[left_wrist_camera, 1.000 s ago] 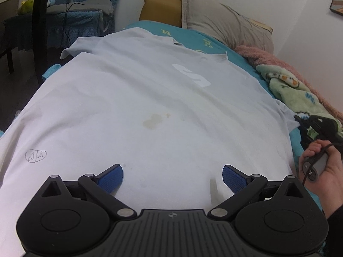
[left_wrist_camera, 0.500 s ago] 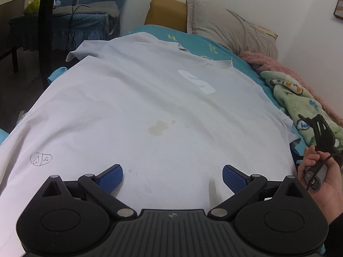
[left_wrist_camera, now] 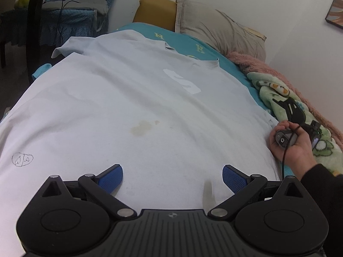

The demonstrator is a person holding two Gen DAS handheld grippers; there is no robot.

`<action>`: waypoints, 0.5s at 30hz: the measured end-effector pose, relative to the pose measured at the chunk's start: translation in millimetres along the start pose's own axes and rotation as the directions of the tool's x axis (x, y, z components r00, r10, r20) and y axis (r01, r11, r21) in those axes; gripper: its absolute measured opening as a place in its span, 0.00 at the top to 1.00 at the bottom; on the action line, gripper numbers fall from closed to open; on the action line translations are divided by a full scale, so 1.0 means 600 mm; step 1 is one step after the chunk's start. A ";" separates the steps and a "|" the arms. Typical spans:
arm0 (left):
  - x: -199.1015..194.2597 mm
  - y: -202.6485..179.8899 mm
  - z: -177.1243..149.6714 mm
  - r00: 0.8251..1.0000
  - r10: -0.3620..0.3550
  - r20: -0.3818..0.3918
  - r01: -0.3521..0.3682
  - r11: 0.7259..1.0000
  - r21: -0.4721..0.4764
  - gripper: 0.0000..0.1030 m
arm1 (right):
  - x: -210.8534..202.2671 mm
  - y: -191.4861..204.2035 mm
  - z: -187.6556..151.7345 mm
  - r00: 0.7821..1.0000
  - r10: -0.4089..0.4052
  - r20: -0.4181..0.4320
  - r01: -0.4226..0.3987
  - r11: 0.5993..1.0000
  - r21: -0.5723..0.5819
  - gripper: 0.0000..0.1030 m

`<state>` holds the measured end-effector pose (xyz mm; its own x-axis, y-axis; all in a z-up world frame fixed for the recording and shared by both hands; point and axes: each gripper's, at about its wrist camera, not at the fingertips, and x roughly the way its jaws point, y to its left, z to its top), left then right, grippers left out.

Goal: Fold clothes
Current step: 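Grasp the T-shirt sleeve with the right gripper and lift it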

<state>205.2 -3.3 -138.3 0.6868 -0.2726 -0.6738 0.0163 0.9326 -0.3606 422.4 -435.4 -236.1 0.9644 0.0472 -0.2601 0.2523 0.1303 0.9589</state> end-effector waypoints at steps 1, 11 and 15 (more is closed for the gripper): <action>0.000 0.002 0.001 1.000 -0.002 0.000 0.002 1.000 -0.005 0.02 | 0.007 0.011 0.002 0.999 -0.033 0.003 0.033 0.998 -0.053 0.37; -0.025 0.023 0.021 1.000 -0.009 0.003 0.009 0.999 -0.034 0.04 | -0.032 0.163 -0.011 0.967 -0.188 0.172 0.251 0.824 -0.508 0.92; -0.042 0.038 0.031 1.000 -0.005 0.016 0.006 0.998 -0.064 0.04 | -0.039 0.255 -0.054 0.955 -0.176 0.240 0.293 0.698 -0.654 0.92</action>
<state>201.7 29.1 -117.5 0.6985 -0.2730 -0.6614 -0.0265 0.9139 -0.4052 435.9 -384.7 -86.8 0.8953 -0.2157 -0.3899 0.4069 0.7523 0.5182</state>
